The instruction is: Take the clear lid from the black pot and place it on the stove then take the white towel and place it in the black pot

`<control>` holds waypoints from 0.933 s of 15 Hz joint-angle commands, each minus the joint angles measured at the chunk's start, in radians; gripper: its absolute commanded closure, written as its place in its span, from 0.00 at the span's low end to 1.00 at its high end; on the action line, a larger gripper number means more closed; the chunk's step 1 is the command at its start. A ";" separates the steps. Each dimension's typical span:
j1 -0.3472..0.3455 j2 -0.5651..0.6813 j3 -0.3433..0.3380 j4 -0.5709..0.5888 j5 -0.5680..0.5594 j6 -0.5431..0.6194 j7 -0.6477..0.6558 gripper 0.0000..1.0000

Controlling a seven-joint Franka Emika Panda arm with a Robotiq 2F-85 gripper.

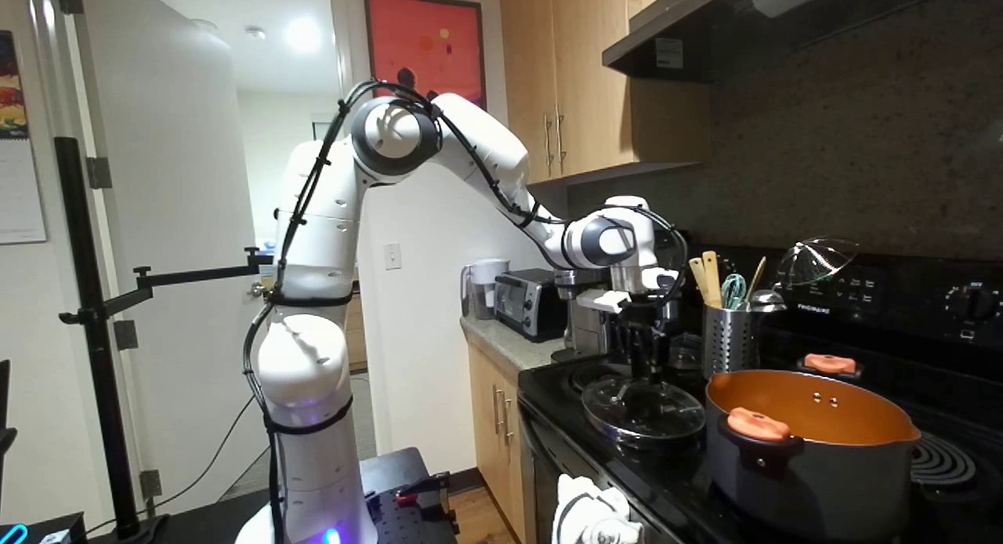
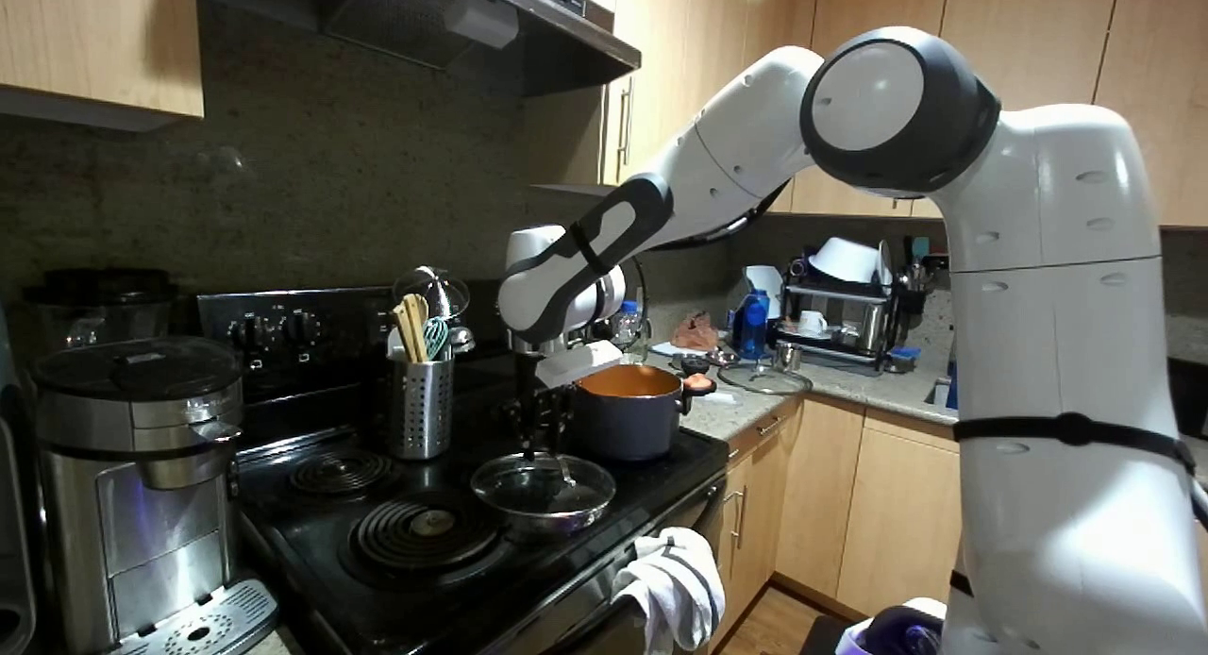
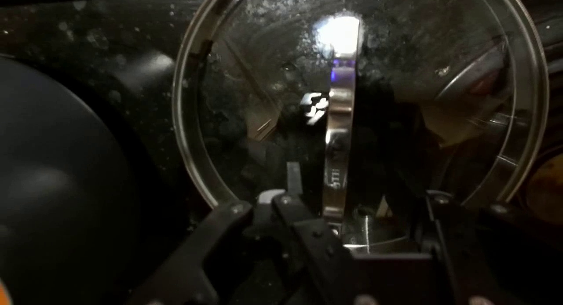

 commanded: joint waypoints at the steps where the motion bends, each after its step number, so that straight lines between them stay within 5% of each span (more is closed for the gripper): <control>1: -0.001 -0.012 0.005 0.012 0.013 0.006 0.003 0.15; 4: 0.013 -0.049 0.009 0.011 -0.015 -0.018 0.011 0.00; 14: 0.036 -0.395 0.058 -0.180 -0.131 -0.340 0.027 0.00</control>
